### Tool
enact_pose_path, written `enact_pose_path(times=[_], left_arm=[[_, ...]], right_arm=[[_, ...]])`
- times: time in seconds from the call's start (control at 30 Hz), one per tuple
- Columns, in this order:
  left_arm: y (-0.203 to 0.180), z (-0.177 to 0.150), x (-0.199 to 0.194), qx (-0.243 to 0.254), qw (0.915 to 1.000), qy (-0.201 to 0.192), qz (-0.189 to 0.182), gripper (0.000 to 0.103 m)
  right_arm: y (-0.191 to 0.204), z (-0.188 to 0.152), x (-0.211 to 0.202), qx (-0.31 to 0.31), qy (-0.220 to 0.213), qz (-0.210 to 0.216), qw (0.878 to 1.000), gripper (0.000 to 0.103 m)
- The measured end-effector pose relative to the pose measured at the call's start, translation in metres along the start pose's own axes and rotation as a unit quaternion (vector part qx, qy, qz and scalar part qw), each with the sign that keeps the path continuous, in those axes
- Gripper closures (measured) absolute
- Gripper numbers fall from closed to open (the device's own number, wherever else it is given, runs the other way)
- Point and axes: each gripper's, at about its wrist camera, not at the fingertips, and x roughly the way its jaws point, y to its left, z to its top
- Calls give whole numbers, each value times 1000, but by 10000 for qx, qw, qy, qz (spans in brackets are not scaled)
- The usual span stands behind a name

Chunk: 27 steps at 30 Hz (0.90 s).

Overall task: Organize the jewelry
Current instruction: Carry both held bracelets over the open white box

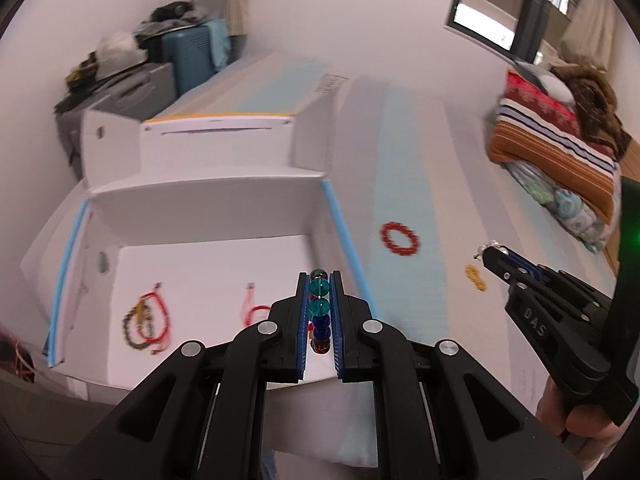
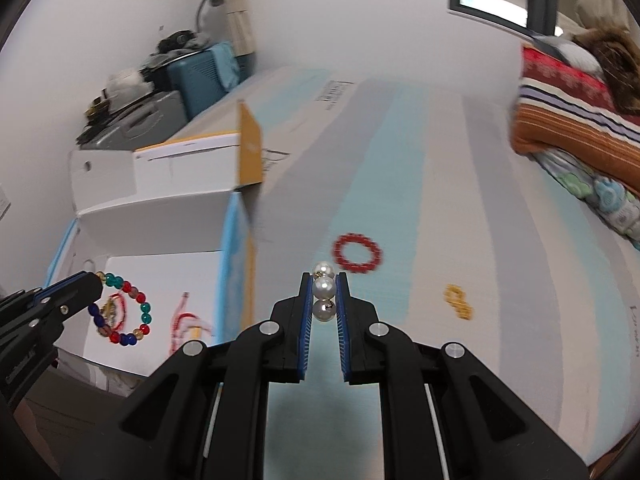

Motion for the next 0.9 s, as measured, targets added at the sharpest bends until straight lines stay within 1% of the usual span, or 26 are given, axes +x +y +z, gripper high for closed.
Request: enact_pose_path(times=[0.2, 0.37, 0.5, 0.7, 0.9], left_arm=[[45, -3, 0, -269, 9993, 36, 262, 94], [78, -5, 5, -501, 9974, 121, 501, 94], [102, -9, 11, -647, 9956, 210, 647, 94], [127, -16, 24, -809, 9926, 393, 820, 94], [133, -20, 41, -801, 9907, 637, 899, 94]], right_arm=[[46, 3, 12, -247, 19, 280, 9993, 92], [90, 1, 28, -518, 125, 507, 9973, 92], [115, -4, 43, -711, 276, 617, 9952, 92], [136, -12, 72, -797, 657, 704, 9922, 92], [141, -20, 98, -771, 1013, 664, 9896, 92]])
